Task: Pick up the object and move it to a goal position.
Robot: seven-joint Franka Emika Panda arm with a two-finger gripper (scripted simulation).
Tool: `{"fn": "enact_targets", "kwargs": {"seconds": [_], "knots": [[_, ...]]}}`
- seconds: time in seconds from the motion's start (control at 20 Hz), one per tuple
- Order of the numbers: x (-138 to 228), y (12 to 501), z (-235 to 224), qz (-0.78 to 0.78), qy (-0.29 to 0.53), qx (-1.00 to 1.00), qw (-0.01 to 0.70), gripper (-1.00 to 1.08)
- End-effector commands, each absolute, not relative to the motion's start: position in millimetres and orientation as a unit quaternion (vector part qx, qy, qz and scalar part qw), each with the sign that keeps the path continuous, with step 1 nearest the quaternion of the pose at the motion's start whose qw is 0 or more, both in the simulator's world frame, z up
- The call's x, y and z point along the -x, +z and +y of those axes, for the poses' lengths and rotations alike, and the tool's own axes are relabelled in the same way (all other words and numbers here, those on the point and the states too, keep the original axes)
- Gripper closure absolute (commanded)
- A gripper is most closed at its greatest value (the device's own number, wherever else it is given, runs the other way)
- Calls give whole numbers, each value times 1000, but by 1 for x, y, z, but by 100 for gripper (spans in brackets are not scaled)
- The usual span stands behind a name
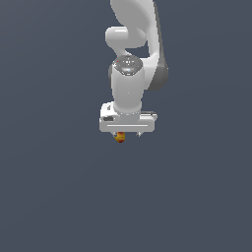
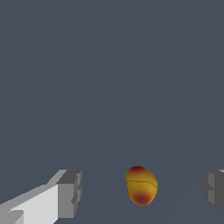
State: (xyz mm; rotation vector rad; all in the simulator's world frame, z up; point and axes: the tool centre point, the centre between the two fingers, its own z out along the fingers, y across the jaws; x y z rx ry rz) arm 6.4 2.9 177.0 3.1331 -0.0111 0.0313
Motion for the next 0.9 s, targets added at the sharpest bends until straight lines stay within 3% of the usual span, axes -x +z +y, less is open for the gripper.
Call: {"fn": "enact_targets", "kwargs": {"seconds": [0.0,0.85], "knots": [[-6,177,3,-4,10,-1000,4,-92],[-4,176,-22,-10,19,-1000,-2,-92]]}}
